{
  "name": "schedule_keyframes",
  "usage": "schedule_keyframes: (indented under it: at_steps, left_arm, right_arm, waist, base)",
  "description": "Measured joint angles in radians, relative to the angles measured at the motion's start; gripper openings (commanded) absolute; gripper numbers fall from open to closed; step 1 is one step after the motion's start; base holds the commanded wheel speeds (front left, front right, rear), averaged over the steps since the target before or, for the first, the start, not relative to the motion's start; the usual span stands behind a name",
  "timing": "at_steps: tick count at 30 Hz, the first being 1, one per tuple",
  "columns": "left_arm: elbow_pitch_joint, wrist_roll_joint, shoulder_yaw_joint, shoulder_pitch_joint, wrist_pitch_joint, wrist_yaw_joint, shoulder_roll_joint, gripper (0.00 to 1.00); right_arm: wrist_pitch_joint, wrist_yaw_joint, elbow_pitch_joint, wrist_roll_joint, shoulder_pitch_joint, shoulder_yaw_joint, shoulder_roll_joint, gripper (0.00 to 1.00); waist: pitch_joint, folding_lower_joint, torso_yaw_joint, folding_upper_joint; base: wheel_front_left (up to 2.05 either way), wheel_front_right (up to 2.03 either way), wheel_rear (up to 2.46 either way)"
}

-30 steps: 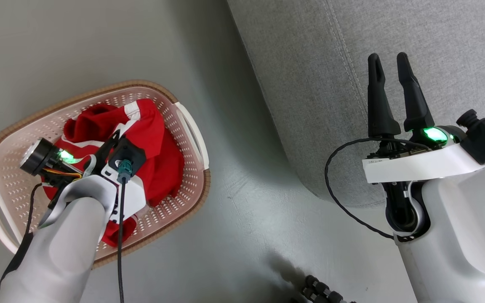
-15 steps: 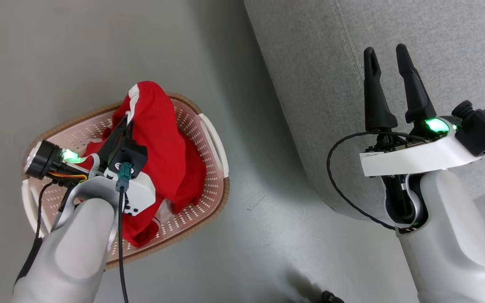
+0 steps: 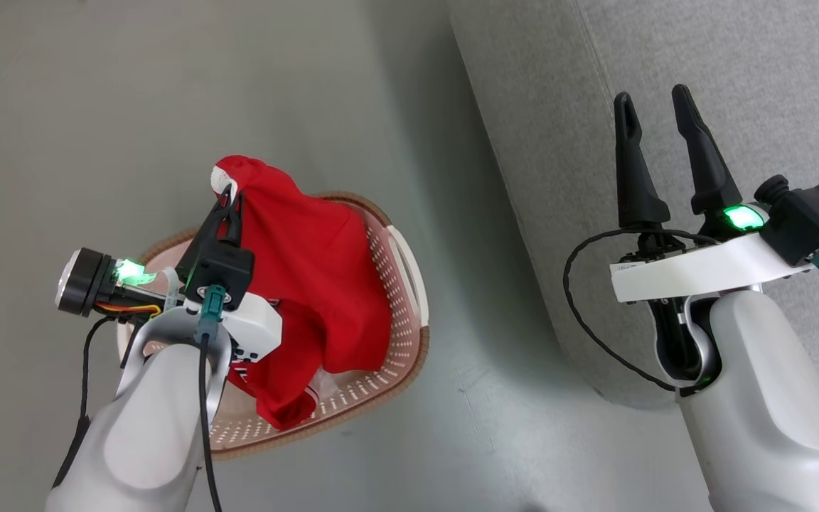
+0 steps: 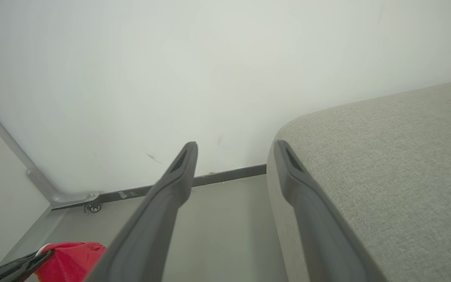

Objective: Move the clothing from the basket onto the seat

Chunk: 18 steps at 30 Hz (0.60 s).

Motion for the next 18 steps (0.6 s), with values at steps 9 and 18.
schedule_keyframes:
  at_steps: [9,18]
  left_arm:
    - [-0.085,-0.039,0.018,0.063,-0.001,0.020,-0.005,0.00]
    - [-0.191,-0.061,0.038,0.116,-0.002,0.031,0.010,0.00]
  right_arm:
    - [0.000,0.000,0.029,-0.059,0.033,-0.037,-0.002,1.00]
    - [0.000,0.000,0.049,-0.084,0.095,-0.051,-0.004,1.00]
  waist:
    - [-0.098,0.0000,0.054,0.0000]
    - [-0.206,0.0000,0.107,0.0000]
  base:
    - [0.00,0.00,0.00]
    - [0.00,0.00,0.00]
